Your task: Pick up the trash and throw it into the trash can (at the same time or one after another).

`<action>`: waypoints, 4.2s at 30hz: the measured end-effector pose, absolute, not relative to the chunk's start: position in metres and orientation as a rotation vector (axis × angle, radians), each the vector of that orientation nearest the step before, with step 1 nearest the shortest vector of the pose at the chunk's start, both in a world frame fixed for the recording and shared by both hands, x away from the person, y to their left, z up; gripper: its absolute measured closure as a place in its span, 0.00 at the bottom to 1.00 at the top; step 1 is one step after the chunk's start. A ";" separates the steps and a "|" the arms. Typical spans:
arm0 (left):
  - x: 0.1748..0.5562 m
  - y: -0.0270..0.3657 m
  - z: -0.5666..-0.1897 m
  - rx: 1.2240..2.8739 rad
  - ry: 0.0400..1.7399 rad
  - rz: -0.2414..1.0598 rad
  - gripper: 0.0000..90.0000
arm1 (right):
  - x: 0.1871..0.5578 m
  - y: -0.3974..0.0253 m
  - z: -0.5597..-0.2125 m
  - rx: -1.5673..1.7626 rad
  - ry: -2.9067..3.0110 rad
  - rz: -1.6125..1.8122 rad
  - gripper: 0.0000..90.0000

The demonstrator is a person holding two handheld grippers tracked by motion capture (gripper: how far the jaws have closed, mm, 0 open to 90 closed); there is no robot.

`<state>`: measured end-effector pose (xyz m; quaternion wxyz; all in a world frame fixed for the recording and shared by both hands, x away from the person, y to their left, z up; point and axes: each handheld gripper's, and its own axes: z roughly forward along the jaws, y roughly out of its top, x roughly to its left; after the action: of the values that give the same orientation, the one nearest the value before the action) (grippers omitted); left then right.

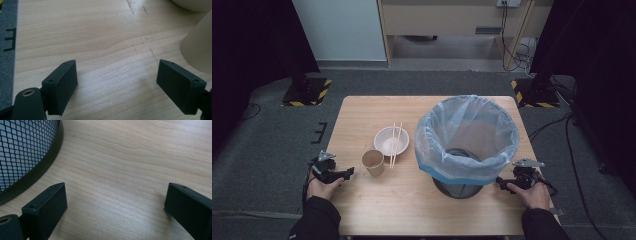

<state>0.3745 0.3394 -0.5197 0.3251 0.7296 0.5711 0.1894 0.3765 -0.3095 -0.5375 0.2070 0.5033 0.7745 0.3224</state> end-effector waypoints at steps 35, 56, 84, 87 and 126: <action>0.358 0.294 -0.428 1.624 1.174 0.651 0.28 | 0.373 -0.315 -0.539 1.406 2.131 0.912 0.07; 0.377 0.274 -0.472 1.852 1.245 0.555 0.50 | 0.373 -0.315 -0.539 1.398 2.141 0.910 0.06; 0.367 0.286 -0.454 1.788 1.323 0.502 0.94 | 0.373 -0.314 -0.539 1.392 2.143 0.913 0.05; 0.361 0.290 -0.442 1.733 1.303 0.523 0.94 | 0.372 -0.314 -0.539 1.396 2.144 0.912 0.05; 0.307 0.273 -0.302 1.393 0.868 0.685 0.93 | 0.373 -0.313 -0.539 1.392 2.147 0.910 0.04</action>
<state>0.3068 0.2734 -0.3023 0.6300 0.6084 0.3788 0.2992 0.3728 -0.3134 -0.5392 0.2115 0.5011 0.7726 0.3274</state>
